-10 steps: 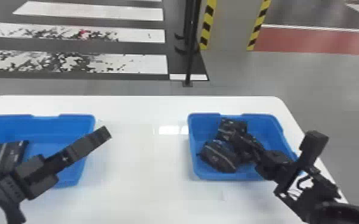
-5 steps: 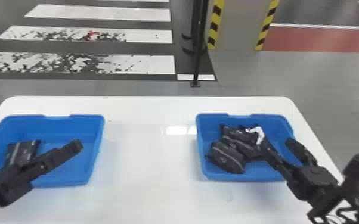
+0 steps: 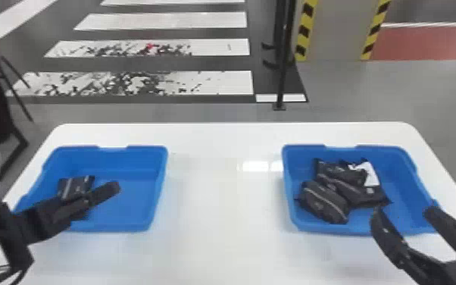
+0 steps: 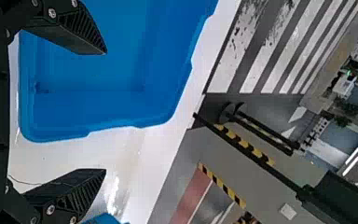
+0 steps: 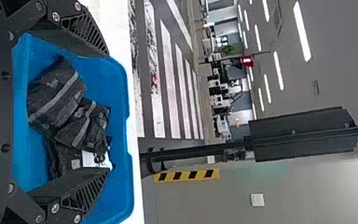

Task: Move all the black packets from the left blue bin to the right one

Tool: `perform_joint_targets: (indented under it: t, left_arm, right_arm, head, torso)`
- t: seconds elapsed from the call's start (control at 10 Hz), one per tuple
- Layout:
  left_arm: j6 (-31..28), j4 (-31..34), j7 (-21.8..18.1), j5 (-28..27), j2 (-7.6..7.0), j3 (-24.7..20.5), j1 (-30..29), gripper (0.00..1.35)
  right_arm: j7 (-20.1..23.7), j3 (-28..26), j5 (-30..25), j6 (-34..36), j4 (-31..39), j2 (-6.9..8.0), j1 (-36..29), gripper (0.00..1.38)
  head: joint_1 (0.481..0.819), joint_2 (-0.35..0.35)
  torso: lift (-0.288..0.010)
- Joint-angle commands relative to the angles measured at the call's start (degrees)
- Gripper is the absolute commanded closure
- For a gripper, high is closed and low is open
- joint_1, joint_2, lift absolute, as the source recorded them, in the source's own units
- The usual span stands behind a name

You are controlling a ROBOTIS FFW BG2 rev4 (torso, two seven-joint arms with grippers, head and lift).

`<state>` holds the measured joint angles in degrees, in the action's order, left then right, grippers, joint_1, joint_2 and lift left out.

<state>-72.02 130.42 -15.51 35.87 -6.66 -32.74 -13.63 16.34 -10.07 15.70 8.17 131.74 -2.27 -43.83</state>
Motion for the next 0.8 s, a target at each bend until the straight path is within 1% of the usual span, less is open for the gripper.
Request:
perform_joint_targets:
  t: [0.0, 0.2, 0.3, 0.4, 0.5, 0.7]
  left_arm:
    - [-3.2, -0.8, 1.7, -4.4, -0.46, -0.6, 3.4, 0.16]
    - [-5.5, -3.1, 5.0, -7.4, -1.86, -0.6, 7.0, 0.16]
    - [-5.9, -6.2, 5.8, -8.8, -2.39, -0.6, 9.4, 0.16]
    - [-6.4, -9.6, 6.0, -10.7, -3.36, -0.4, 11.5, 0.16]
    - [-7.3, -11.5, 7.3, -11.4, -3.97, 0.2, 12.8, 0.16]
    - [-7.4, -15.2, 9.4, -12.4, -4.24, 0.2, 14.9, 0.16]
  right_arm:
    - [0.0, 1.4, 1.8, 0.4, 0.5, 0.07, -1.7, 0.18]
    - [0.1, 1.4, 2.6, 1.3, 0.4, -0.02, -2.2, 0.18]
    - [0.1, 1.4, 2.8, 1.3, 0.4, -0.1, -2.2, 0.18]
    - [0.1, 1.6, 2.9, 1.3, 0.4, -0.02, -2.2, 0.18]
    - [0.1, 2.0, 3.2, 1.3, 0.2, -0.02, -2.0, 0.18]
    - [0.4, 2.5, 3.6, 1.4, -0.2, -0.02, -2.0, 0.18]
  head:
    - [0.695, 0.097]
    - [0.695, 0.184]
    - [0.695, 0.208]
    - [0.695, 0.219]
    - [0.695, 0.238]
    - [0.695, 0.272]
  torso:
    - [-0.154]
    - [-0.154]
    - [-0.154]
    - [-0.154]
    - [-0.154]
    - [-0.154]
